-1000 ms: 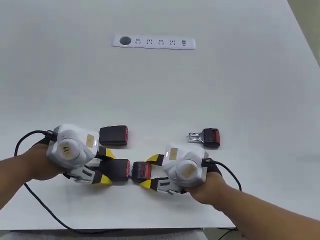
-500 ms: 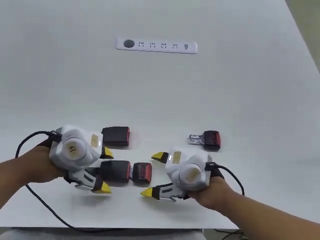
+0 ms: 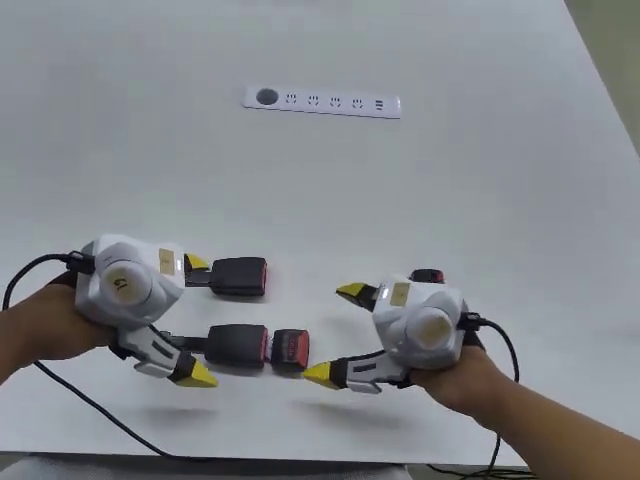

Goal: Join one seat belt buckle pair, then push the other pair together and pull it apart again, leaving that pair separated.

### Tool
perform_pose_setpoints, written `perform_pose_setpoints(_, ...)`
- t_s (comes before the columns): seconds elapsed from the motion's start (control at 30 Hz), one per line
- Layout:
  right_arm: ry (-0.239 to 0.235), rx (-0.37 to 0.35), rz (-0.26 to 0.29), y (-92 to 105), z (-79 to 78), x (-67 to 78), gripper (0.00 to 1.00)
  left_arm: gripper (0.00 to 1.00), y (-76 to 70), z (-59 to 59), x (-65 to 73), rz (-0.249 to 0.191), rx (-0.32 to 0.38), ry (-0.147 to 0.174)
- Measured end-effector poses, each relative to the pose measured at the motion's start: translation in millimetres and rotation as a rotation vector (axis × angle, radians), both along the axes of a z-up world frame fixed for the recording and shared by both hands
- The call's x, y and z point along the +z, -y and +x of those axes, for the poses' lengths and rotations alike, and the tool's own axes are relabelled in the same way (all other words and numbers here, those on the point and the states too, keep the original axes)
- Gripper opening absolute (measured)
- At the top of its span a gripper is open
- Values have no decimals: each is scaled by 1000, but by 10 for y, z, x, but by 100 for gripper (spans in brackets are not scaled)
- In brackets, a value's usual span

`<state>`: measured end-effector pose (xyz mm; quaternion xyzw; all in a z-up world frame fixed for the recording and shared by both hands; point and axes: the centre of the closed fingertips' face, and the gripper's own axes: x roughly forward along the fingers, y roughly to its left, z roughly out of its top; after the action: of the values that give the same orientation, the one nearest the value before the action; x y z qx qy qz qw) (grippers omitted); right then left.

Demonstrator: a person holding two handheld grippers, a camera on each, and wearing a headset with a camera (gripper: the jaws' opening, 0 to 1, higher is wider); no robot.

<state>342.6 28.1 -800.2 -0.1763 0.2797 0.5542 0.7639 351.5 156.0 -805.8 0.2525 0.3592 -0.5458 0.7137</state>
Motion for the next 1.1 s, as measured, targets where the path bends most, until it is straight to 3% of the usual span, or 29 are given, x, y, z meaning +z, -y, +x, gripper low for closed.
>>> perform_pose_setpoints(0.1,0,-22,-11,161,112,55,75,95,-26,109,46,-14,27,7)
perform_pose_setpoints(0.2,-9,-63,5,342,264,111,79,95,-62,192,61,-1,35,21)
perform_pose_setpoints(0.37,-3,-75,-37,630,456,68,82,95,-93,325,118,1,33,35)
perform_pose_setpoints(0.57,-27,-78,-71,925,604,-27,86,95,-182,490,157,15,28,37)
perform_pose_setpoints(0.7,-56,-75,-92,1080,652,-87,86,95,-189,637,159,-7,51,29)
perform_pose_setpoints(0.87,-101,-71,-138,1254,670,-248,84,91,-147,729,32,-11,52,-1)
perform_pose_setpoints(1.1,-154,-33,-166,1348,653,-399,79,85,-98,719,-205,23,0,-47)
